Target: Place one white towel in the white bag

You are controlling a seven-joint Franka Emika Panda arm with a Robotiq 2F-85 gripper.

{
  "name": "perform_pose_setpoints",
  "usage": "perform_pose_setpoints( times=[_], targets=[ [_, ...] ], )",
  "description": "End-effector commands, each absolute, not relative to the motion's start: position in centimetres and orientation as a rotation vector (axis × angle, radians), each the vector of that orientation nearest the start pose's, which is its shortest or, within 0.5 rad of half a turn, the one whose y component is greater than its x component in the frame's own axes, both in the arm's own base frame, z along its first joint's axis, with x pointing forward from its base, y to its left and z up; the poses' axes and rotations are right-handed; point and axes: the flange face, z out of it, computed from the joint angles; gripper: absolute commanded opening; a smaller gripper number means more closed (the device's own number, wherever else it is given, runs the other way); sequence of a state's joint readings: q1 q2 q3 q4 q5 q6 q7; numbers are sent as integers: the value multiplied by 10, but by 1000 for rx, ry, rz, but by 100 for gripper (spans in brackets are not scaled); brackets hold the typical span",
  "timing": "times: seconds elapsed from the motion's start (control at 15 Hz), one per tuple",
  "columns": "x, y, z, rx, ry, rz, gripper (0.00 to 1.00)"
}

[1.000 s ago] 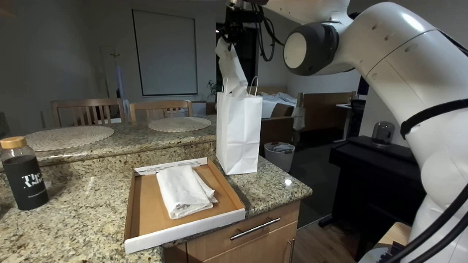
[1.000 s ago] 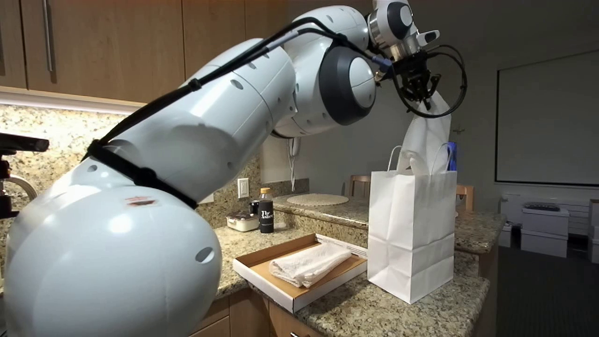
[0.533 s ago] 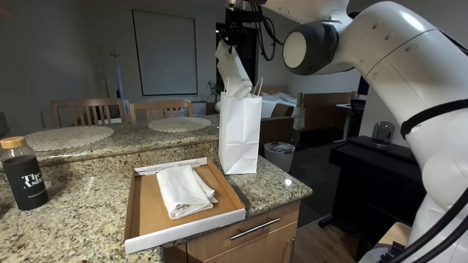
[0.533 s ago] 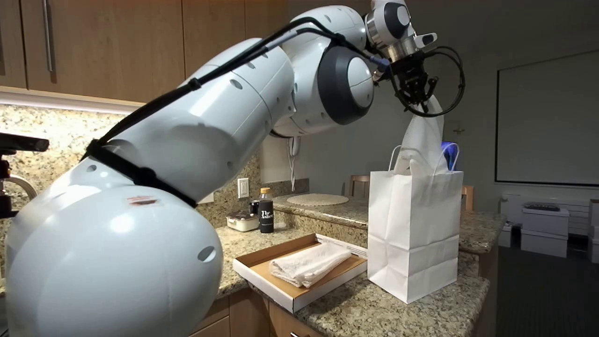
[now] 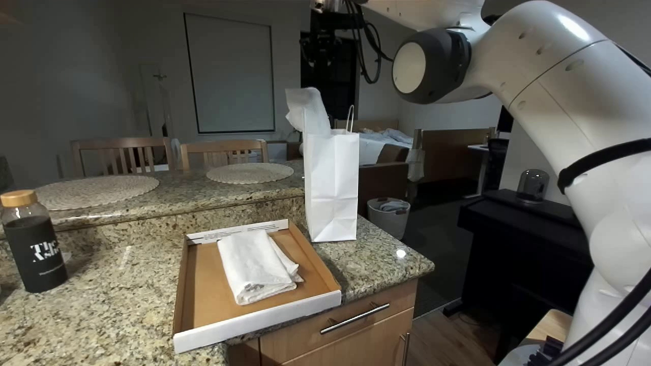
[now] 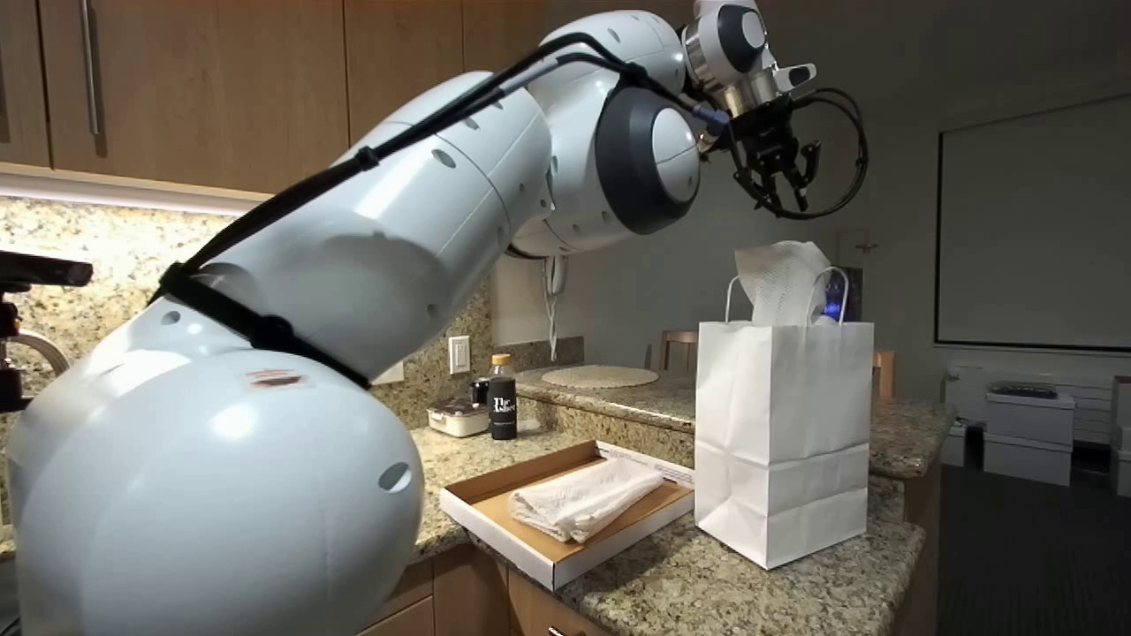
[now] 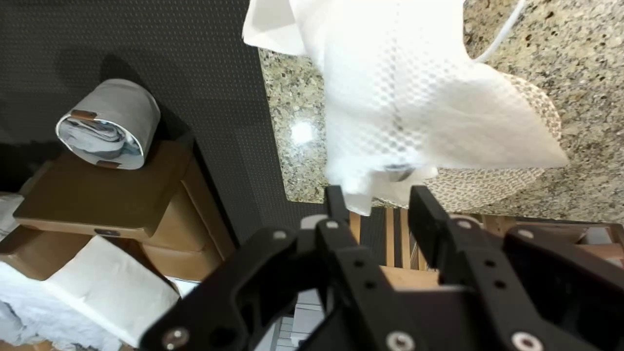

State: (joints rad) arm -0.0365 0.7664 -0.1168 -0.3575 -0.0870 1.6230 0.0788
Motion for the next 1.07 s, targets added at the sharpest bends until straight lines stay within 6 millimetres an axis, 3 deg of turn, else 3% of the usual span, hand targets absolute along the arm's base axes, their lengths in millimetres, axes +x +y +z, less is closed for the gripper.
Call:
perform_pose_setpoints(
  times=[0.0, 0.27, 0.33, 0.53, 1.0],
  targets=[
    [704, -62, 708, -3201, 284, -810, 70],
    [699, -60, 718, -3172, 302, -840, 96],
    [698, -60, 719, -3161, 317, -840, 99],
    [702, -63, 712, -3132, 414, -815, 100],
    [724, -84, 661, -3090, 712, -718, 100]
  ],
)
